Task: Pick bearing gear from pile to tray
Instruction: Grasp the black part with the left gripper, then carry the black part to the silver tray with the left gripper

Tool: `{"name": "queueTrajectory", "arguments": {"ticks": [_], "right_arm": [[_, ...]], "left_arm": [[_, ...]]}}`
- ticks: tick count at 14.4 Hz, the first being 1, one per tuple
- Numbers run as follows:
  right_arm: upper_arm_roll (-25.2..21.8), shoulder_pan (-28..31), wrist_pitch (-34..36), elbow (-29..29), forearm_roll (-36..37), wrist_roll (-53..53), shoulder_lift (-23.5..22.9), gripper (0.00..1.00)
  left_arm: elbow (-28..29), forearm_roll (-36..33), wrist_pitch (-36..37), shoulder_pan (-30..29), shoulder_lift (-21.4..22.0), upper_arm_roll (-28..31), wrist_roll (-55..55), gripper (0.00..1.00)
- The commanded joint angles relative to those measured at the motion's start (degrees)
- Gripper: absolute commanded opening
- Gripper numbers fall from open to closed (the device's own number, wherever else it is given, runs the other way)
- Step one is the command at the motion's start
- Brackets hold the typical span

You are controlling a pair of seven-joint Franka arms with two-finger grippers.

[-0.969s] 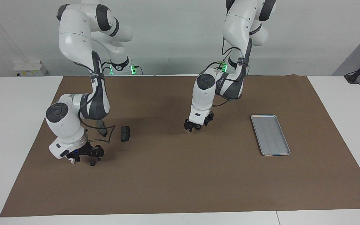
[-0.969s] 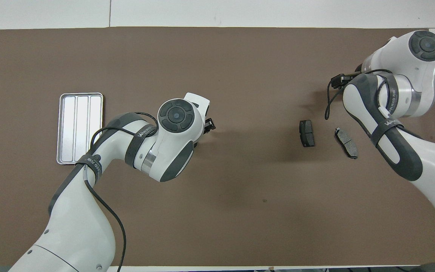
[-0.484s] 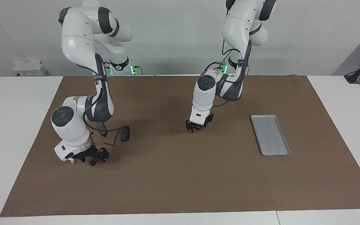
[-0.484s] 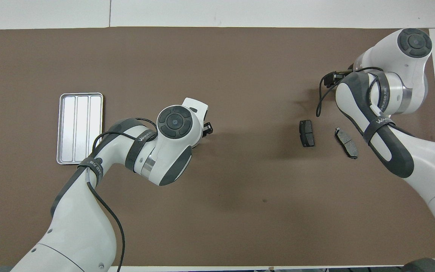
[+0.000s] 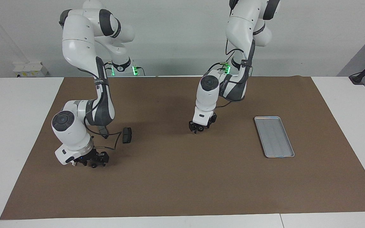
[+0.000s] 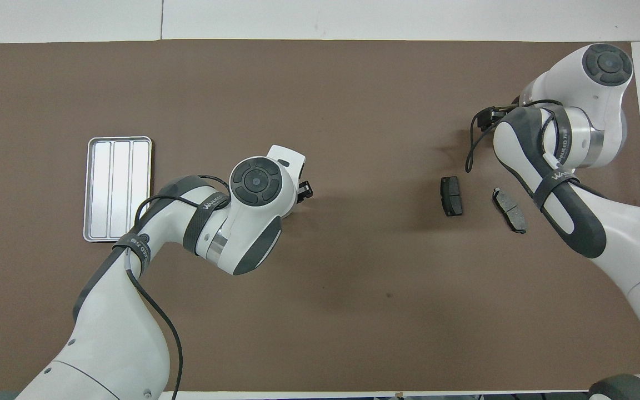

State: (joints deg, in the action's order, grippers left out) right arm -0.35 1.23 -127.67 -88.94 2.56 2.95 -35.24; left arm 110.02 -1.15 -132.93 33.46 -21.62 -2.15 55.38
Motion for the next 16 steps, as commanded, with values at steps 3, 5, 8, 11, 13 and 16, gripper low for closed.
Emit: {"name": "queueTrajectory", "arguments": {"ticks": [3, 5, 8, 11, 13, 16], "right_arm": [[0.61, 1.32, -1.17, 0.70, -0.45, 0.39, -0.97, 0.92], [0.62, 1.49, -1.52, 0.78, -0.54, 0.39, -1.40, 0.92], [0.62, 1.50, -2.23, 0.70, -0.54, 0.39, -1.58, 0.92], [0.62, 1.76, -2.41, 0.61, -0.62, 0.30, -1.76, 0.87], [0.62, 2.20, -2.76, 0.61, -0.62, 0.30, -1.93, 0.80], [0.62, 2.20, -2.67, 0.52, -1.50, 0.30, -1.93, 0.73]], "left_arm": [[2.83, -0.35, -1.28, 0.73, 2.11, 0.66, 0.87, 0.56], [2.83, -0.35, -1.46, 0.81, 2.11, 0.66, 0.96, 0.45], [2.83, -0.35, -1.20, 0.90, 2.19, 0.66, 1.22, 0.18], [2.22, -0.35, -0.14, 0.55, 2.28, 0.66, 1.05, 0.07], [1.78, -0.35, 1.96, -0.59, 4.55, 0.74, 0.26, 0.07], [2.31, -0.35, 10.29, -6.55, 10.96, 0.66, -7.26, 0.07]]}}
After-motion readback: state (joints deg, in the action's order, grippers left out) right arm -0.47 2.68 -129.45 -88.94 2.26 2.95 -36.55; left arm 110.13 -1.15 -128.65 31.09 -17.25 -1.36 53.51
